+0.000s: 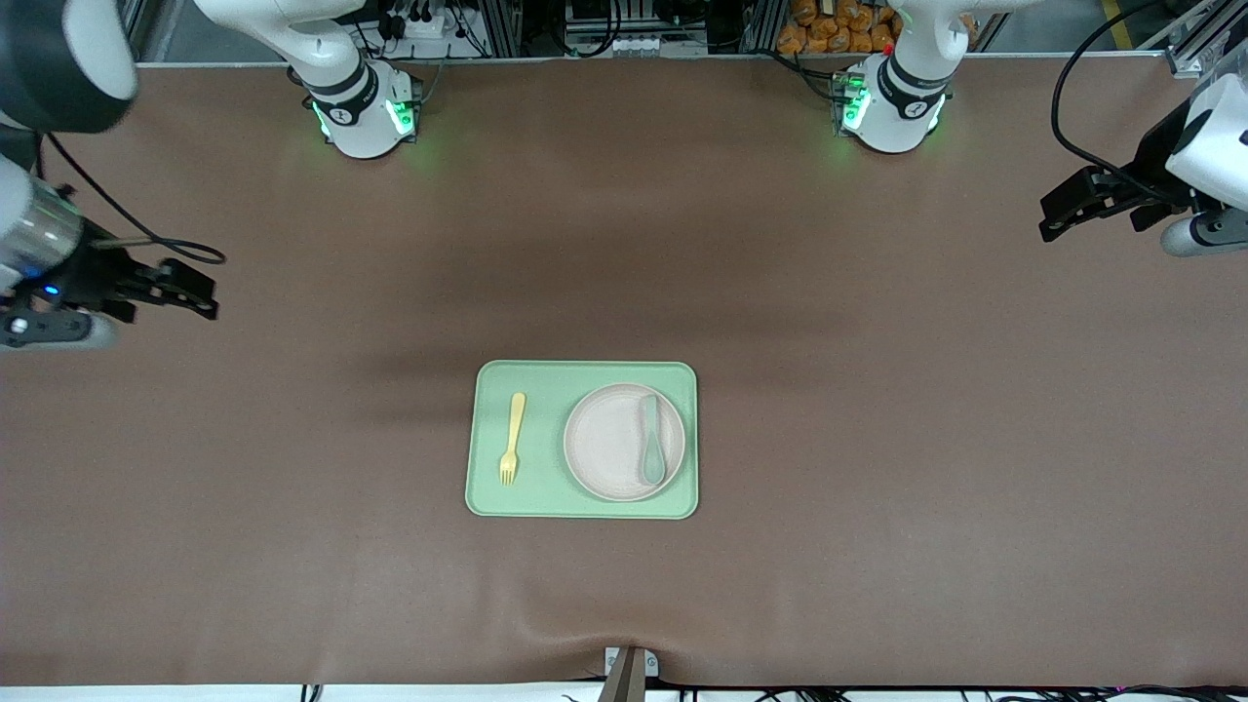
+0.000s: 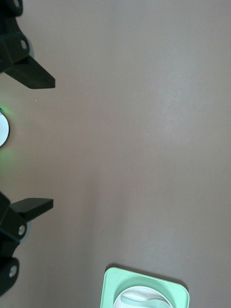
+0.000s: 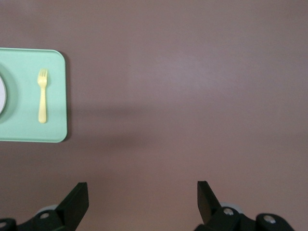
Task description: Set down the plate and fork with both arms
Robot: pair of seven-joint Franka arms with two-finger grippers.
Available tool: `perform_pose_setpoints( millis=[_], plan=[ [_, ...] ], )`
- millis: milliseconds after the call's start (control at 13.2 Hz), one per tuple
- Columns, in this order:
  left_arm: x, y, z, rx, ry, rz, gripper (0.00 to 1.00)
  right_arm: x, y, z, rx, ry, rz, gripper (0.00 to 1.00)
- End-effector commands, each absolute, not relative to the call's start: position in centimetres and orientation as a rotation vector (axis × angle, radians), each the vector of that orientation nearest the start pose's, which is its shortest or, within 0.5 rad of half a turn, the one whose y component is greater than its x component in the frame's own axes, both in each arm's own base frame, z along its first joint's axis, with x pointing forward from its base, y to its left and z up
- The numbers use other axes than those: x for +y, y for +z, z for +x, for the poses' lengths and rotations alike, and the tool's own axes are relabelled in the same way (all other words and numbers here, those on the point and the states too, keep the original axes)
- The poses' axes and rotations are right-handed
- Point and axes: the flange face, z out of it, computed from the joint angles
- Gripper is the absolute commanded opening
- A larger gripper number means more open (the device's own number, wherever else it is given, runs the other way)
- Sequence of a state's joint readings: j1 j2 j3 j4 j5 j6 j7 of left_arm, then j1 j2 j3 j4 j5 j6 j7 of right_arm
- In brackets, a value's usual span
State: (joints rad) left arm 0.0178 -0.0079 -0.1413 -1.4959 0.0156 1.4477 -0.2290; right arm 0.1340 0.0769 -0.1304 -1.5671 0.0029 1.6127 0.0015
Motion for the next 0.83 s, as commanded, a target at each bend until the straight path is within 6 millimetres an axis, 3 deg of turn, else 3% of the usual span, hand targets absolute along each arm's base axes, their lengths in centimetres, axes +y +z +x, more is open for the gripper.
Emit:
perform_pose_setpoints(
  millis=[0,152,379,758],
  plan=[
    [-5.9,65.9,53.0,-0.168,0.051,-3.109,1.00,-2.3,60.4,57.3,0.063,0.111,-3.153,1.00],
    [-5.9,66.0,53.1,-0.168,0.046,-3.108,1.00,-3.0,63.6,55.3,0.090,0.041,-3.149,1.00],
    [-5.8,65.6,53.4,-0.173,0.051,-3.107,1.00,-4.6,65.2,53.5,0.150,0.056,-3.141,1.00],
    [-5.4,66.0,53.5,-0.180,0.040,-3.110,1.00,-4.9,65.3,52.5,0.245,0.137,-3.128,1.00]
  ],
)
